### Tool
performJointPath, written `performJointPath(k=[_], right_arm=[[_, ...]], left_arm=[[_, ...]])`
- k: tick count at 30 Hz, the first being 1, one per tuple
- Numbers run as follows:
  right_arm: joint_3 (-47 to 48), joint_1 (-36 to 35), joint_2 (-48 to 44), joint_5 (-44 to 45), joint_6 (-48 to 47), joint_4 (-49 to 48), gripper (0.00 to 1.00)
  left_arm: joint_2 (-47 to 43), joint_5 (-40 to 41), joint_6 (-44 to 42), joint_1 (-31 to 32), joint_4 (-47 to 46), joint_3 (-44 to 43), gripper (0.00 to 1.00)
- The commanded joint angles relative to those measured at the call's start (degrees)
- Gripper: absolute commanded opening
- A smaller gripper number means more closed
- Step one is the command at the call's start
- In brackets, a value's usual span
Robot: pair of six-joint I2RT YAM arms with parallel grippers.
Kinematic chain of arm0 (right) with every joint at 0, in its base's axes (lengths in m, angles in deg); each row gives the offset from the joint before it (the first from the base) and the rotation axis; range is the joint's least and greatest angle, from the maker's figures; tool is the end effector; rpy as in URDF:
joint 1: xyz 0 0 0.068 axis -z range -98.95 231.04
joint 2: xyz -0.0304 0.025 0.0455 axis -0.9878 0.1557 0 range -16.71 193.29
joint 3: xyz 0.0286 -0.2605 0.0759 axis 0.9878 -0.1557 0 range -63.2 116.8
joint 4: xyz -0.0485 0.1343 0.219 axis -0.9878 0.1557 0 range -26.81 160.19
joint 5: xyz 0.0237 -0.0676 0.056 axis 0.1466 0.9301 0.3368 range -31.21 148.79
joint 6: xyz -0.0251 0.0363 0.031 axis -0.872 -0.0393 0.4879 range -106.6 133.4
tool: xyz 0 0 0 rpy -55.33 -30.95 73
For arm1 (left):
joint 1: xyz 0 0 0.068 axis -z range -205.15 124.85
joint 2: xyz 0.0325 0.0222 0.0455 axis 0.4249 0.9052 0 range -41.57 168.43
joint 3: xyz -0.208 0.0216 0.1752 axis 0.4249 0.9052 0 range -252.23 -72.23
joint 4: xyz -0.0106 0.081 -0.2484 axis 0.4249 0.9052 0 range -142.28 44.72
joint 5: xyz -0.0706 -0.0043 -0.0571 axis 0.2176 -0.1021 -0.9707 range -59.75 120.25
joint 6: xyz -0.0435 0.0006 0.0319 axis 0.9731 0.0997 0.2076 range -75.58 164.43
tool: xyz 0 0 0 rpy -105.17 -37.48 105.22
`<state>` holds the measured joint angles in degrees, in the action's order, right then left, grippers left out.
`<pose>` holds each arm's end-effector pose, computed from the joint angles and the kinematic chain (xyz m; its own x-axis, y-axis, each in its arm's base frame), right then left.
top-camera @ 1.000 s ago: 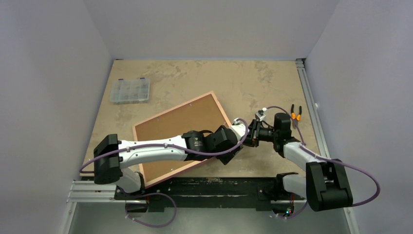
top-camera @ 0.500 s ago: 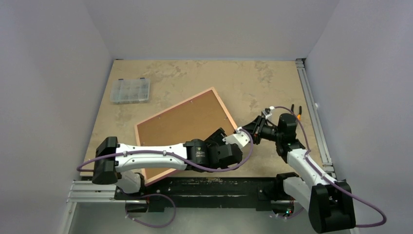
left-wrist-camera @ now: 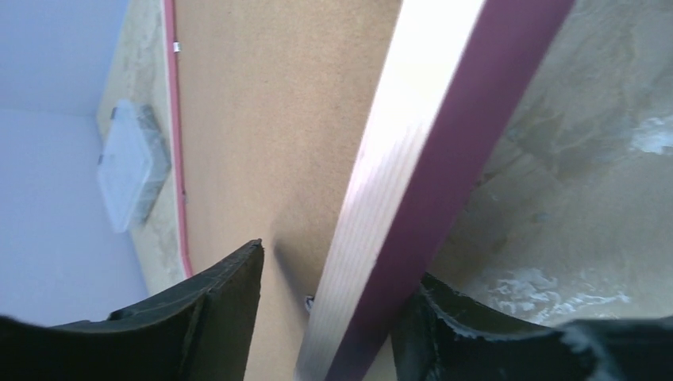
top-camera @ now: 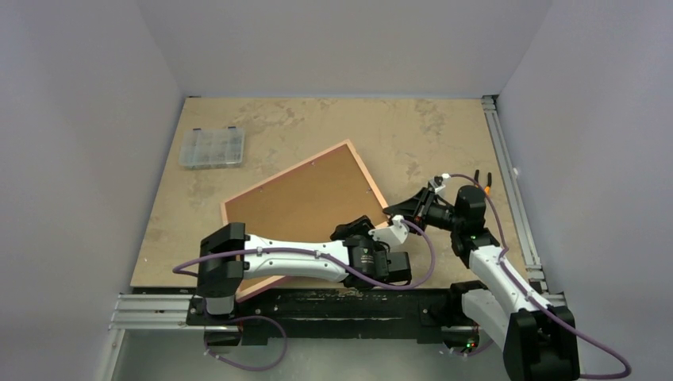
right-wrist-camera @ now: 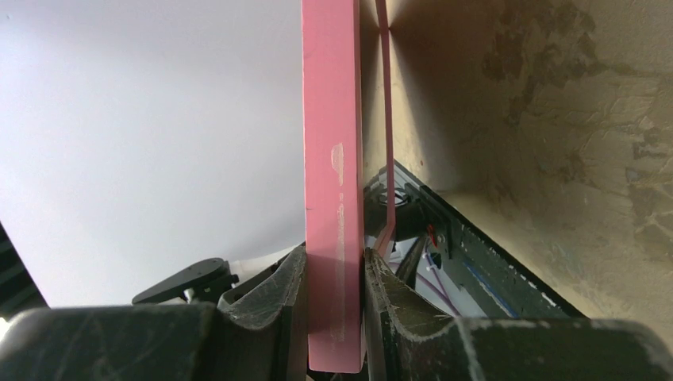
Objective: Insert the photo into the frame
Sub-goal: Turn over the photo frame at the center of the board.
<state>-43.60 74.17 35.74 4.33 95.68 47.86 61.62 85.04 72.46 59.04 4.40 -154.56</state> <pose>0.1829 0.0512 0.2119 -0.8724 0.4751 0.1146 0.1833 0.1006 0.9779 0.0645 -0.3462 0.2470 -0.3485 0.7477 -0.5653 0.4440 0.6628 0.6030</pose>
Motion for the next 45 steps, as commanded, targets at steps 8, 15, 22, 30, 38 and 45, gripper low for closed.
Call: performJointPath(k=[8,15,22,30,38,45], right_arm=[[1.1,0.2,-1.5,-0.5,5.0,-3.9,0.04],[1.8,0.1,-1.6,-0.3,1.8,-4.3,0.24],[8.3,0.2,-1.3,1.2,-6.2,2.4,0.65],[24.7,0.3,0.0,10.1,-26.4,26.2,0.77],[37.6,0.4,-0.2,20.2,-38.9,40.7,0.80],[43.3,0.5,0.4,25.9,-49.7,46.4,0.81]], left_arm=[[1.0,12.9,16.2,1.2,21.4,-9.0,0.29],[1.3,15.9,21.2,1.8,31.2,-13.6,0.17],[1.5,16.6,19.4,2.1,34.4,-17.7,0.11],[0.9,15.5,6.3,2.1,20.9,-20.3,0.08],[-2.0,6.1,-7.3,1.4,2.8,-18.4,0.05],[-12.1,-5.5,-13.0,-0.7,-7.8,-9.1,0.03]])
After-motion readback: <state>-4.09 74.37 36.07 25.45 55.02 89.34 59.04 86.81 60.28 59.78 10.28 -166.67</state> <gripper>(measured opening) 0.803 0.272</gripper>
